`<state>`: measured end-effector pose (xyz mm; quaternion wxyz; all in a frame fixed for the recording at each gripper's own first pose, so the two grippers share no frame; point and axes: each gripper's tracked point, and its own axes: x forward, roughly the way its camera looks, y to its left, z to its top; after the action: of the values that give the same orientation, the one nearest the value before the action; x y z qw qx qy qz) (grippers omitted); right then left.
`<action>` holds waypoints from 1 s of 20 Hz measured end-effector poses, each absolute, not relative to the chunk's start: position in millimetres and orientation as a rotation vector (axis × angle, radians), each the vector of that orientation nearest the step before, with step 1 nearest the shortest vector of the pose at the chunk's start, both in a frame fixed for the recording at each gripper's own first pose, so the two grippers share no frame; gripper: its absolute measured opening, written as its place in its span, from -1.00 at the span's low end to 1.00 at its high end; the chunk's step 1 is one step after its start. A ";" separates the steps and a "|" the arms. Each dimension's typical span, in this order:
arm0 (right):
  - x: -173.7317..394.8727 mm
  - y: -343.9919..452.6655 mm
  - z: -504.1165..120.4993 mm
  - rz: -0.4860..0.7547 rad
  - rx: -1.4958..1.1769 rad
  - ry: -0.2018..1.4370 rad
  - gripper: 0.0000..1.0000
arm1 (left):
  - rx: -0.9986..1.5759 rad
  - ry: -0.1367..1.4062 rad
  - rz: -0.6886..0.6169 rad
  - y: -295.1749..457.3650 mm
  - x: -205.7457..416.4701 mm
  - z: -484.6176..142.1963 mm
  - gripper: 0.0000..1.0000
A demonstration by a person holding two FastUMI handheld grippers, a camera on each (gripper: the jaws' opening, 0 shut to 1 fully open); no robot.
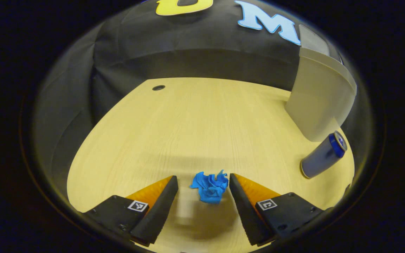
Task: Press the lid of the desktop garbage bin to open it, pick up the crumpled paper on the desktop and throw it into the bin, then pick up the pop can on the desktop and drop it into the bin, and finally close the garbage bin lid.
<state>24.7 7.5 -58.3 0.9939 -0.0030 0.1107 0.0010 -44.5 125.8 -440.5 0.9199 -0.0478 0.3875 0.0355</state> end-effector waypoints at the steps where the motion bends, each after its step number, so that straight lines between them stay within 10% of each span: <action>1: 24.9 5.7 -60.3 -0.002 -0.001 0.227 -0.99 | -0.095 0.804 0.075 126.1 -45.6 -443.8 0.93; 7: 22.2 -3.1 -70.6 -0.024 0.015 0.253 -0.99 | -0.071 0.838 0.095 128.2 -47.7 -455.3 0.93; 12: 22.7 0.2 -75.3 -0.016 0.018 0.266 -0.99 | -0.047 0.833 0.096 134.9 -32.4 -442.2 0.07; 20: 19.8 5.8 -77.6 0.003 0.002 0.273 -0.99 | -0.002 0.832 0.119 145.7 14.7 -396.0 -0.30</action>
<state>19.8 5.8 -77.6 0.9907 0.0009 0.1362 0.0013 14.7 145.7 -396.0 0.9129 -0.0011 0.4041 0.0577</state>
